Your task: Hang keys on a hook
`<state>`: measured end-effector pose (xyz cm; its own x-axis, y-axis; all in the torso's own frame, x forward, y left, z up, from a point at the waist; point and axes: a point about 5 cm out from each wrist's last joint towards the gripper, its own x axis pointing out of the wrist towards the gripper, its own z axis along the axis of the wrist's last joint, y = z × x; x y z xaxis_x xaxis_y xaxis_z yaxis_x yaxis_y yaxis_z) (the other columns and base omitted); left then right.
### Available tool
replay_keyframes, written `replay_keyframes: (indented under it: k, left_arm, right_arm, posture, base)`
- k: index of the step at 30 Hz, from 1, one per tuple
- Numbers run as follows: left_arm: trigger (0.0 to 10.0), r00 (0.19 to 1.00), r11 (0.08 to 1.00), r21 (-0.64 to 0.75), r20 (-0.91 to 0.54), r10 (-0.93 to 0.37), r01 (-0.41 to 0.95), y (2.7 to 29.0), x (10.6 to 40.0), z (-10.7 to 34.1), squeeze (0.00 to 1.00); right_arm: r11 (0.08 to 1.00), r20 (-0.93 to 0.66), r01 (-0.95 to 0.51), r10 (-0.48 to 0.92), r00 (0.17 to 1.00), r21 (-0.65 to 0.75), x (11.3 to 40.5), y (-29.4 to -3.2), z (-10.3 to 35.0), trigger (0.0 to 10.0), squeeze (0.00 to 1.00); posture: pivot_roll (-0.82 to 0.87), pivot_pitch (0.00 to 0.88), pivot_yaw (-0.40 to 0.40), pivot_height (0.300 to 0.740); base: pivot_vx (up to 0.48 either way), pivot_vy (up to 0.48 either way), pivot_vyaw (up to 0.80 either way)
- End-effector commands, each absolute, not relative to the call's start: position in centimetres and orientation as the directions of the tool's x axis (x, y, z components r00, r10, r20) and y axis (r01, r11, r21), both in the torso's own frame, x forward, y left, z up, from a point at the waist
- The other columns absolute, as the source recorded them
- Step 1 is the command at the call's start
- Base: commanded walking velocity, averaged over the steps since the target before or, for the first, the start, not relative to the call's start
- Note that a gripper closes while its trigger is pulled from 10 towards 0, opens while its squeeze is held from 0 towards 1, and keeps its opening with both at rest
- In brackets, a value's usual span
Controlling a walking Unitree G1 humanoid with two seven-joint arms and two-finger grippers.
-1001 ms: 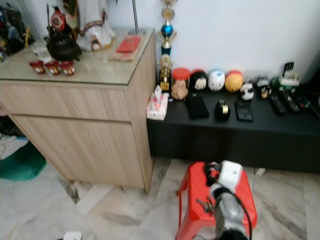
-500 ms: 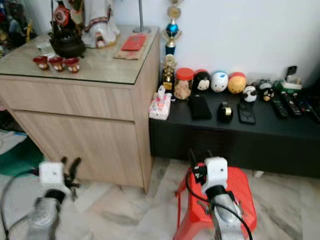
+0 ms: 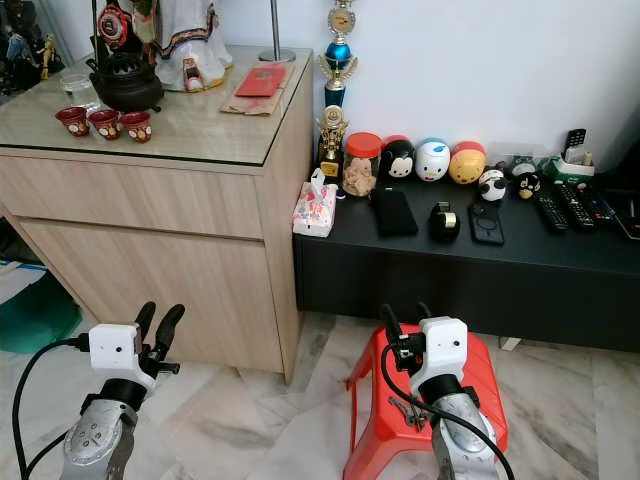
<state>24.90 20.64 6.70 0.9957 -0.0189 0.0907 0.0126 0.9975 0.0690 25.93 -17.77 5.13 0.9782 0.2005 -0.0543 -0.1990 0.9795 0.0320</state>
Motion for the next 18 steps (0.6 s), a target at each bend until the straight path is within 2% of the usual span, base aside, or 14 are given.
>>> replay_keyframes:
  k: [1,7,14,18]
  left_arm:
    - [10.0,0.996,0.997,0.080,0.082,-0.026,0.020,20.4,25.1,6.5,0.00]
    - [10.0,0.997,0.994,0.085,0.045,-0.069,0.065,19.6,24.3,6.9,0.00]
    - [10.0,0.993,0.989,0.107,0.045,-0.111,0.105,18.8,24.8,7.5,0.00]
    - [10.0,0.995,0.993,0.079,0.042,-0.086,0.082,18.9,24.9,7.5,0.00]
  right_arm:
    - [0.979,-0.057,-0.196,0.200,0.978,0.059,27.2,-17.8,5.5,10.0,0.00]
    - [0.978,-0.077,-0.196,0.201,0.977,0.070,26.9,-16.9,6.1,10.0,0.00]
    - [0.977,-0.104,-0.204,0.210,0.972,0.068,26.5,-17.3,6.0,10.0,0.00]
    - [0.981,-0.106,-0.181,0.188,0.976,0.072,26.8,-17.6,6.2,10.0,0.00]
  posture:
    - [0.02,0.000,-0.050,0.740]
    - [0.01,0.000,-0.041,0.740]
    - [0.01,0.000,-0.049,0.740]
    - [0.01,0.000,-0.052,0.740]
  base:
    - [0.000,-0.337,0.00]
    - [0.000,-0.371,0.00]
    - [0.000,-0.403,0.00]
    - [0.000,-0.358,0.00]
